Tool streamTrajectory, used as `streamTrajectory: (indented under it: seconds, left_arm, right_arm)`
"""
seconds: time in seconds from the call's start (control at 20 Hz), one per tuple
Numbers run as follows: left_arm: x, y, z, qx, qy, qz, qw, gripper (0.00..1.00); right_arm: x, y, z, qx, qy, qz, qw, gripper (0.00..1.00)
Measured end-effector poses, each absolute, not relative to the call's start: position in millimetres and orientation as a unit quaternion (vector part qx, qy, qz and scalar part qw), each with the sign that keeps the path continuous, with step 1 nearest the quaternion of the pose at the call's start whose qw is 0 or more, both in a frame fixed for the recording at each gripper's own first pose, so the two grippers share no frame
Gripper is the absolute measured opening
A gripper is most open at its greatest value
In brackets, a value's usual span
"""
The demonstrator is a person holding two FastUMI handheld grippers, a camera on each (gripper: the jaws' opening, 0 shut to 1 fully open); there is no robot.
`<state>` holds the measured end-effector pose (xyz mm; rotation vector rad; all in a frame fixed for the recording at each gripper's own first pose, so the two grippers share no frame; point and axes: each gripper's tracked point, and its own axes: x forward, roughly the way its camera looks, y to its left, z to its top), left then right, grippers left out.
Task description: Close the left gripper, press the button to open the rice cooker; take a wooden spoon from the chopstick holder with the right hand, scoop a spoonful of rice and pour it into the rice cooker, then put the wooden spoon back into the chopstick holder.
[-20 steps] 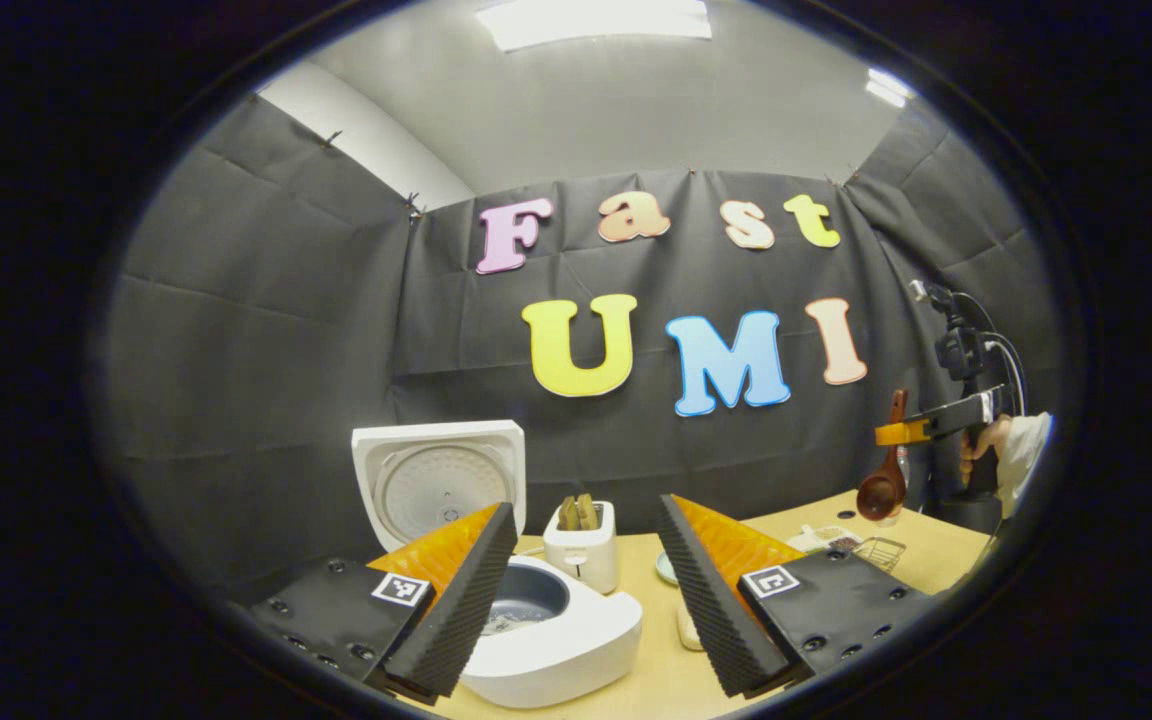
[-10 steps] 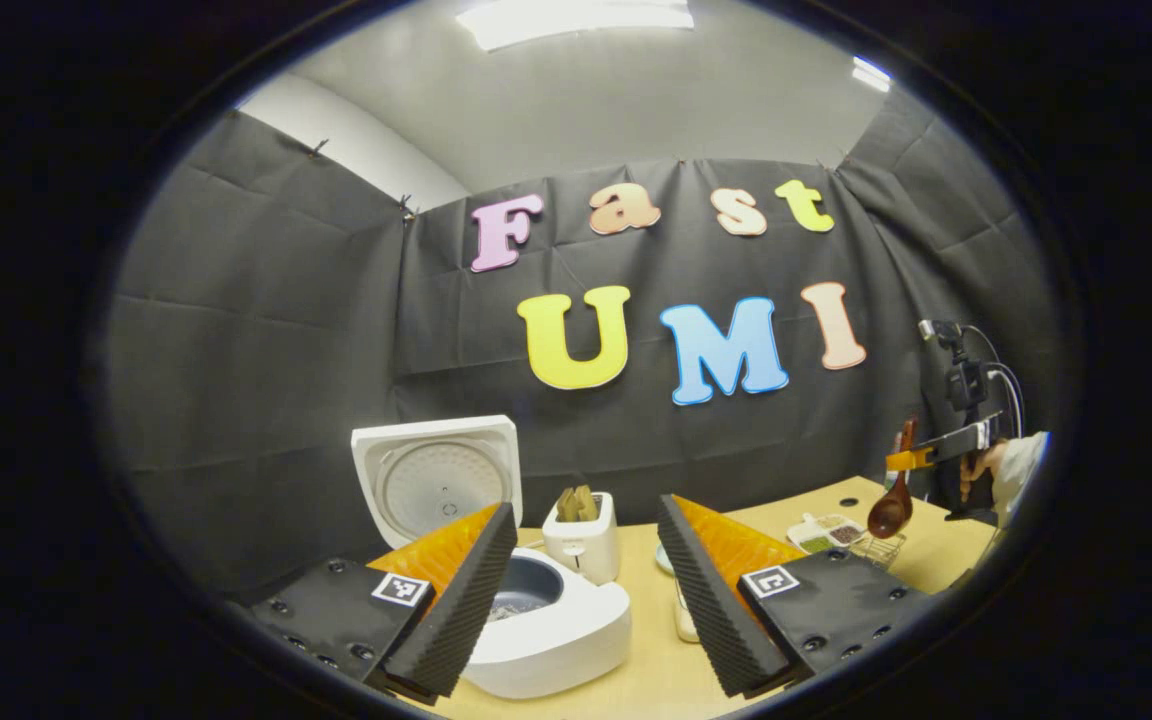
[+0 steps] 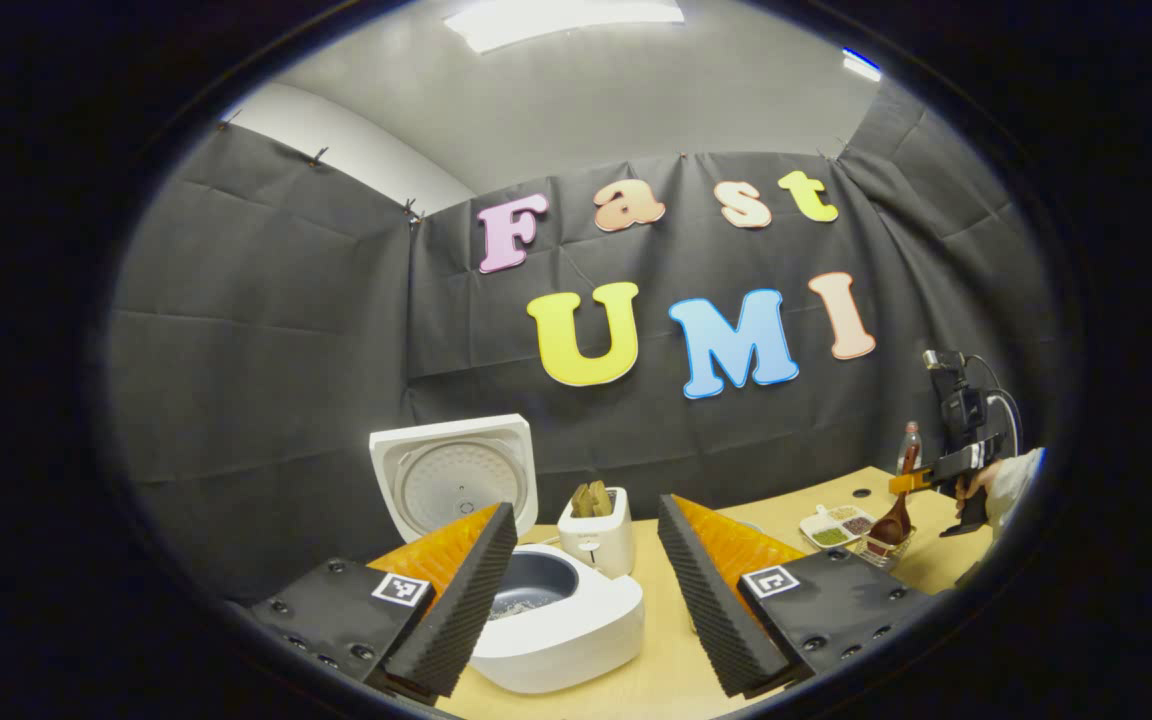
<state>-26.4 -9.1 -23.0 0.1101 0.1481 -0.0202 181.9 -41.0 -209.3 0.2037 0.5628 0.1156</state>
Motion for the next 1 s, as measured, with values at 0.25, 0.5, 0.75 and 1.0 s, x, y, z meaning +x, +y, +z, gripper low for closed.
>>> streamTrajectory:
  seconds: [0.25, 0.5, 0.75, 1.0]
  left_arm:
    - [-25, -9, -22, 0.054, 0.073, -0.01, 0.996, 0.92]
    - [-17, -5, -17, 0.048, 0.064, -0.012, 0.997, 0.92]
    - [0, 9, -16, 0.042, 0.063, -0.005, 0.997, 0.98]
    - [25, 34, -6, 0.04, 0.063, 0.016, 0.997, 0.98]
  right_arm:
    - [181, -45, -206, 0.113, 0.27, 0.054, 0.955, 0.25]
    - [182, -60, -166, 0.088, 0.225, 0.032, 0.97, 0.99]
    - [169, -66, -105, 0.057, 0.168, 0.027, 0.984, 0.99]
    - [141, -71, -57, 0.052, 0.123, 0.011, 0.991, 0.99]
